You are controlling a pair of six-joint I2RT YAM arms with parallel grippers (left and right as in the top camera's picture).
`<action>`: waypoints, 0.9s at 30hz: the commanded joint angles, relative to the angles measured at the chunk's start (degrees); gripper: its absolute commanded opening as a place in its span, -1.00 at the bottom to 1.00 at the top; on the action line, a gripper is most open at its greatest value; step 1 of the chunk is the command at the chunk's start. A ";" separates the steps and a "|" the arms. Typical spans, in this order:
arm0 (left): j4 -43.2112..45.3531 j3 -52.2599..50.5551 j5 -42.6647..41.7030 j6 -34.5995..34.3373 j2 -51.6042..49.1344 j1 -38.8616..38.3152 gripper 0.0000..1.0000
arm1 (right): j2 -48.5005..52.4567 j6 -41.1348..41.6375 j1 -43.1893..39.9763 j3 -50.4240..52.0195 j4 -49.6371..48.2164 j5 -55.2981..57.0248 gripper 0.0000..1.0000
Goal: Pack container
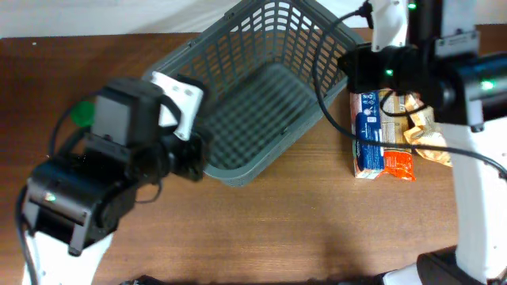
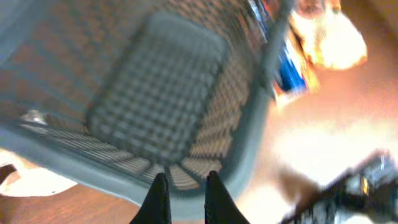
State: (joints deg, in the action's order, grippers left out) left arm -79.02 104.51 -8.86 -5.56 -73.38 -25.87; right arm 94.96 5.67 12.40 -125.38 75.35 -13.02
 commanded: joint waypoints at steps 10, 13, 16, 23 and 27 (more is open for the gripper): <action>-9.77 0.76 4.57 13.22 -9.64 -22.01 -0.96 | 10.78 4.50 0.35 -1.01 -1.36 5.14 -0.92; -9.79 0.74 6.38 13.22 -12.39 -23.45 -0.96 | 12.57 4.50 0.33 -1.01 -1.86 5.55 -0.92; -9.68 0.63 7.23 13.22 -15.08 -23.52 -0.96 | 13.86 4.50 0.28 -1.01 -1.86 6.21 -0.92; -9.38 0.52 7.41 15.61 -19.32 -23.47 -0.97 | 14.45 4.26 0.28 -0.83 -1.66 6.47 -0.92; -9.81 0.52 10.05 15.56 -21.31 -23.47 -0.97 | 14.47 4.26 0.28 -0.52 -0.98 6.47 -0.92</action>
State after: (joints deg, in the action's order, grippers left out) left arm -88.60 104.75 -1.48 8.49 -93.32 -49.23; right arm 108.97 9.45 12.47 -125.47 73.97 -7.51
